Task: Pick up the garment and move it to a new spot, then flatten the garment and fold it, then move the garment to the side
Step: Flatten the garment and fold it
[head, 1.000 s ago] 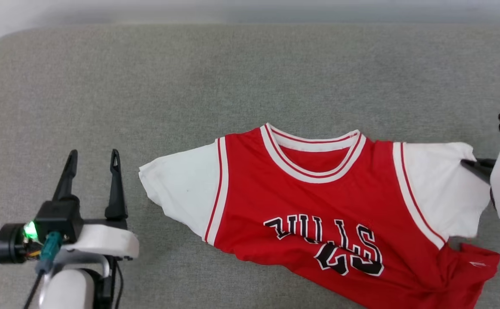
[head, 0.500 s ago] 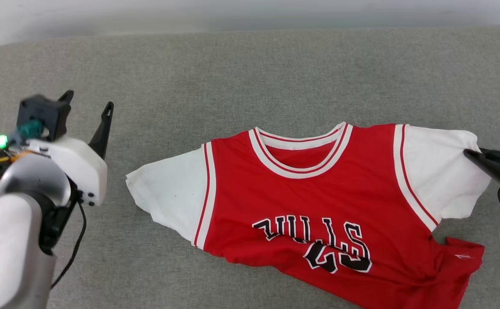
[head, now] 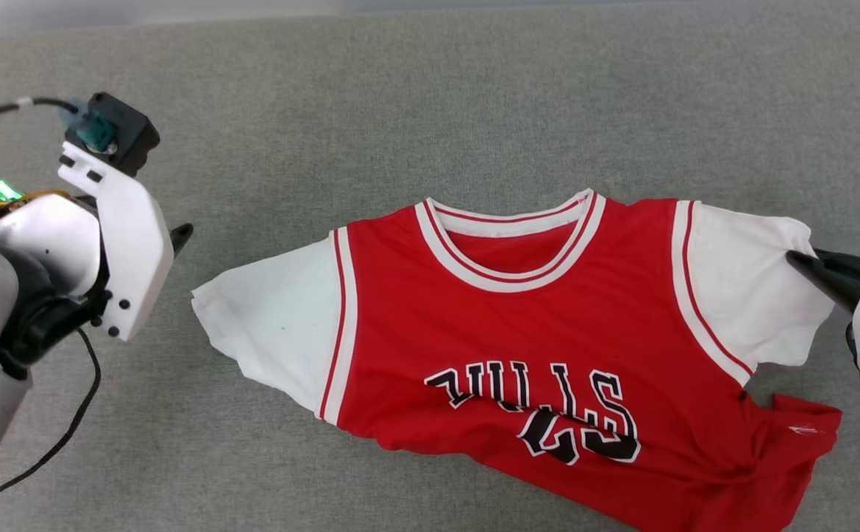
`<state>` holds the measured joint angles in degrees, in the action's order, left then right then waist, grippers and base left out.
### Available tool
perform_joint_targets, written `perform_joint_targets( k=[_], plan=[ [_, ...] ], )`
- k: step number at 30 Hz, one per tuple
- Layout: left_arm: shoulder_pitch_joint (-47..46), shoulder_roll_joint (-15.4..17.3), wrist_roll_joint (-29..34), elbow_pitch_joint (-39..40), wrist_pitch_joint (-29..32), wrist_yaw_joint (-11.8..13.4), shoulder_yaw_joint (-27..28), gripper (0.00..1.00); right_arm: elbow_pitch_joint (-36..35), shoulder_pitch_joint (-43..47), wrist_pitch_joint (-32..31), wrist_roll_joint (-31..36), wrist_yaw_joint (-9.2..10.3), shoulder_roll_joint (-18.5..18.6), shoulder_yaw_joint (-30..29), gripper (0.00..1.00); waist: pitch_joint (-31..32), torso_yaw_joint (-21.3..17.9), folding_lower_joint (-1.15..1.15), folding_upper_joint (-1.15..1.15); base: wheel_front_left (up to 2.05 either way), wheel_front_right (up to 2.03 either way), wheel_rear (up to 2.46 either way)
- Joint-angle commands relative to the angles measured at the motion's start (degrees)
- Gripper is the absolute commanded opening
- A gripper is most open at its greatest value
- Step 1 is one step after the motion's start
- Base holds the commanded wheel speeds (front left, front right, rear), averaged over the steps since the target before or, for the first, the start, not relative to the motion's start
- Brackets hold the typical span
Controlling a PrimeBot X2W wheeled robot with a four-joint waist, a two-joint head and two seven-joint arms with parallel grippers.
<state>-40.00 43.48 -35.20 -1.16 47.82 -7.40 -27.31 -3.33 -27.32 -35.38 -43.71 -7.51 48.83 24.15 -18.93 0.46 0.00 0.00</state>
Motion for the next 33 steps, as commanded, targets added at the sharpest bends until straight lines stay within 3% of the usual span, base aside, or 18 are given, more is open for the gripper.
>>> perform_joint_targets(
  k=[1, 7, 15, 22, 23, 27, 33],
  plan=[
    [-1.2, 0.3, -1.3, -0.3, 0.9, 0.0, -0.8, 1.0, -0.2, -0.3, -0.2, 0.3, 0.04, -0.4, -0.1, 0.0, -0.8, -0.3, 0.0, 0.0, 0.0, 0.0, 0.0],
    [-6.9, 1.5, -9.7, -4.6, 8.2, 0.0, -7.5, 1.0, -0.4, -2.0, -0.6, 0.3, 0.04, -1.1, 0.2, 0.0, -3.8, -1.3, 0.0, 0.0, 0.0, 0.0, 0.0],
    [-9.1, 2.0, -13.8, -10.2, 13.0, 0.0, -13.6, 1.0, 0.4, -3.7, -0.6, 0.3, 0.04, -1.8, 1.9, 0.0, -6.3, -2.5, 0.0, 0.0, 0.0, 0.0, 0.0],
    [-7.8, 0.5, -15.3, -14.1, 13.0, 0.0, -19.9, 0.99, 2.1, -5.1, 0.6, -0.2, 0.04, -2.5, 4.4, 0.0, -6.8, -3.3, 0.0, 0.0, 0.0, 0.0, 0.0],
    [-7.8, 0.5, -15.4, -14.0, 13.2, 0.0, -21.0, 0.0, 2.5, -5.3, 0.8, -0.4, 0.04, -2.6, 4.7, 0.0, -6.6, -3.3, 0.0, 0.0, 0.0, 0.0, 0.0],
    [-9.2, 1.0, -15.9, -13.9, 10.8, 0.0, -23.3, 0.0, 3.8, -5.9, 1.8, -0.7, 0.04, -2.6, 5.8, 0.0, -4.8, -3.2, 0.0, 0.0, 0.0, 0.0, 0.0],
    [-12.9, 2.2, -16.5, -14.3, 2.7, 0.0, -22.4, 0.0, 4.9, -8.0, 4.8, -0.2, 0.04, -1.9, 6.7, 0.0, -0.3, -2.8, 0.0, 0.0, 0.0, 0.0, 0.0]
  ],
)
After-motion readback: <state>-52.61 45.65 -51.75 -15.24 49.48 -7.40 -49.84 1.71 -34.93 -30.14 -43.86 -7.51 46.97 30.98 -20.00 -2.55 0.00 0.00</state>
